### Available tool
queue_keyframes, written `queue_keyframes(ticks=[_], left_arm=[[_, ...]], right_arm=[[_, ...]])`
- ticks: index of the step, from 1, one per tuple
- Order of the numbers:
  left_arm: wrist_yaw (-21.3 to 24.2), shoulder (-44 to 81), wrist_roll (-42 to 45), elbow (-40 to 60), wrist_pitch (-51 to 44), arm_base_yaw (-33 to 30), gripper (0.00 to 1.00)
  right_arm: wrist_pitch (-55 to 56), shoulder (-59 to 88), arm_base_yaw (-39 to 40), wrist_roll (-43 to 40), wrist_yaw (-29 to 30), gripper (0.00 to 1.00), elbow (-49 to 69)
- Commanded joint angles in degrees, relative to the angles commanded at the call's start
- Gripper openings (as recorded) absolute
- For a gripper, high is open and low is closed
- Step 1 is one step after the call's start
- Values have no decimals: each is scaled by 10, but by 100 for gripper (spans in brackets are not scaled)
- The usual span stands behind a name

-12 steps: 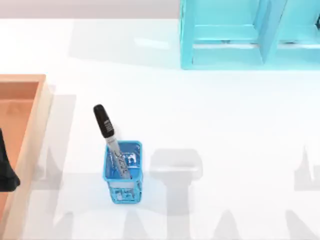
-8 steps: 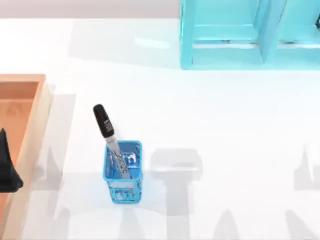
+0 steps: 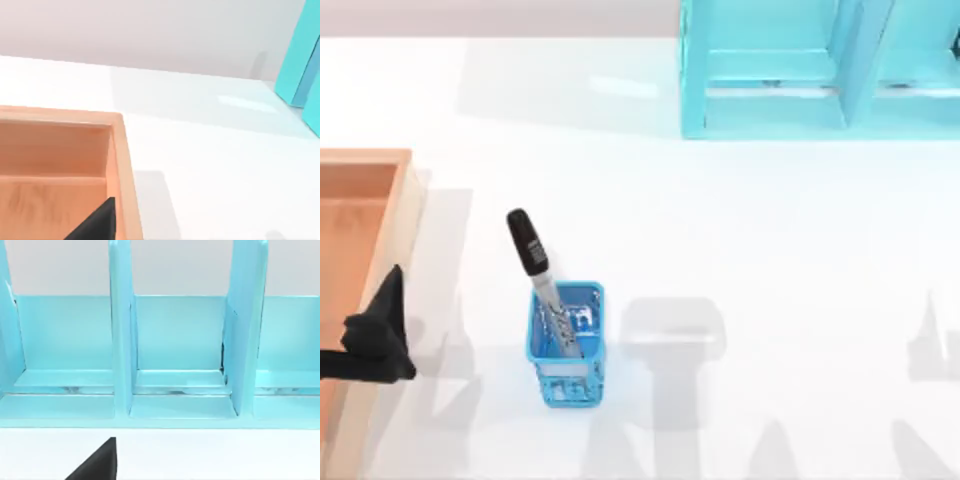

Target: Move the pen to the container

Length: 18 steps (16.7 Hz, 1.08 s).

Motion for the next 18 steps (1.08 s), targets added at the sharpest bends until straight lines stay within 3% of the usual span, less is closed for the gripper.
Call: queue_keyframes(ticks=[11, 18], left_arm=[[160, 449, -137, -21, 446, -88, 100], [197, 562, -173, -44, 545, -101, 100]], right_arm=[[0, 0, 0, 0, 0, 100, 0], [0, 0, 0, 0, 0, 100, 0]])
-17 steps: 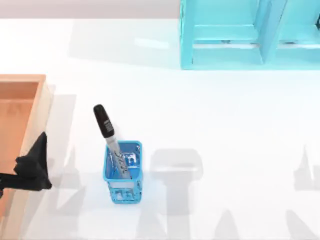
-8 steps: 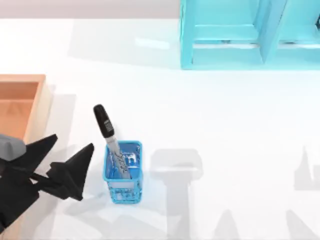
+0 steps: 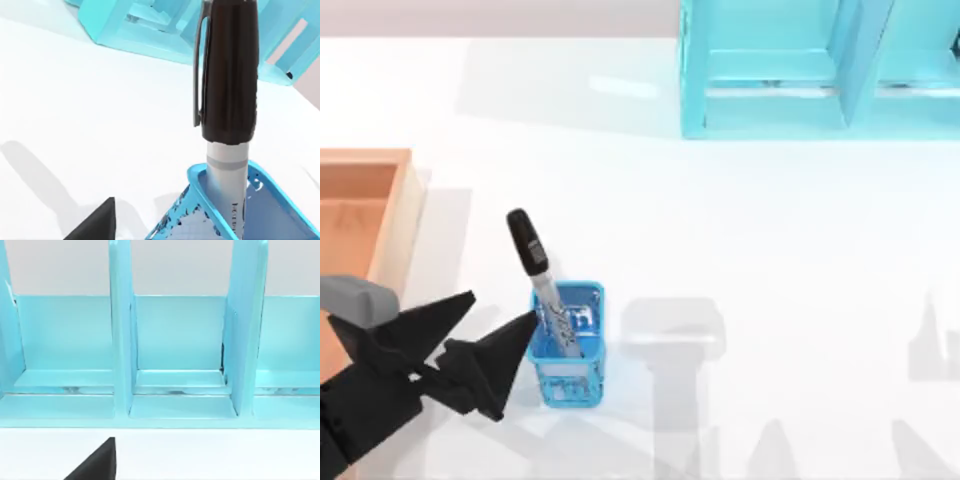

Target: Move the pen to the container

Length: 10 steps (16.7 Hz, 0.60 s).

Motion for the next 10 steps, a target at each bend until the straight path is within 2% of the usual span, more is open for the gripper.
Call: queue_keyframes(ticks=[3, 4, 10], left_arm=[[0, 0, 0, 0, 0, 0, 100], [-1, 19, 1, 57, -2, -10, 100], [-23, 67, -6, 66, 3, -24, 100]], right_arm=[[0, 0, 0, 0, 0, 100, 0], [0, 0, 0, 0, 0, 100, 0], [0, 0, 0, 0, 0, 100, 0]])
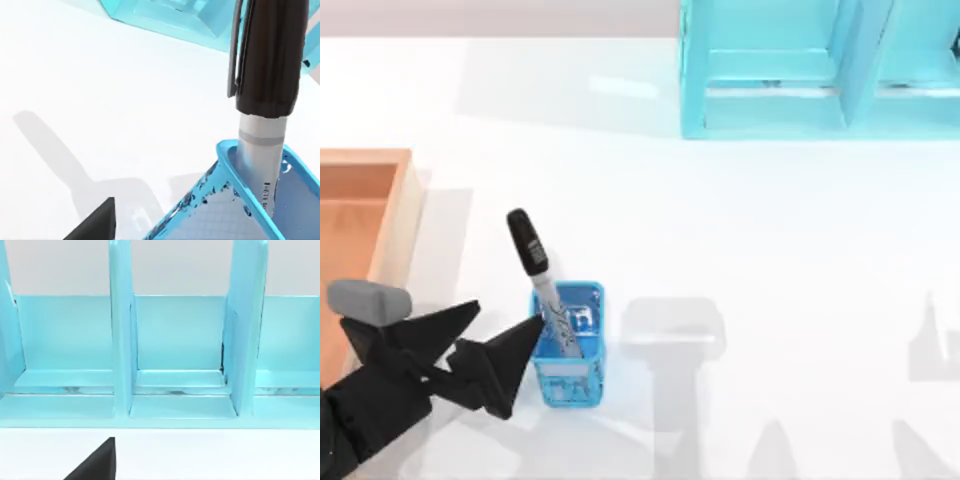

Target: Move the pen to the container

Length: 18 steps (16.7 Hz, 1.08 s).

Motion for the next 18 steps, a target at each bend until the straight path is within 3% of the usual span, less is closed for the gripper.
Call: queue_keyframes(ticks=[12, 18], left_arm=[[-88, 180, -21, 111, 79, -93, 100], [-106, 215, -25, 133, 93, -112, 100]], right_arm=[[0, 0, 0, 0, 0, 100, 0], [0, 0, 0, 0, 0, 100, 0]])
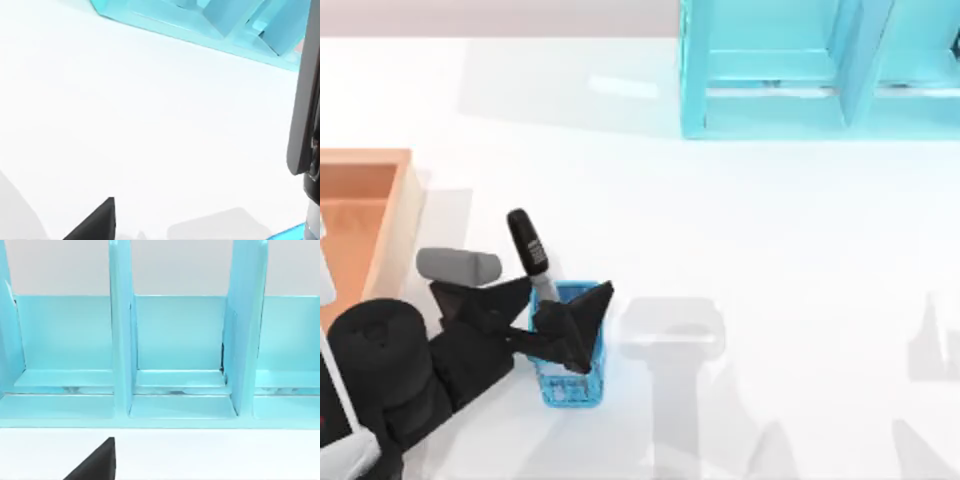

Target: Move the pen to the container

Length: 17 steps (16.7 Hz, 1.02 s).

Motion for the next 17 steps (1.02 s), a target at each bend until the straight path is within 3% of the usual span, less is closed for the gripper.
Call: queue_keyframes(ticks=[3, 16, 17], left_arm=[[0, 0, 0, 0, 0, 0, 100], [0, 0, 0, 0, 0, 0, 2], [0, 0, 0, 0, 0, 0, 0]], right_arm=[[0, 0, 0, 0, 0, 100, 0], [0, 0, 0, 0, 0, 100, 0], [0, 0, 0, 0, 0, 100, 0]])
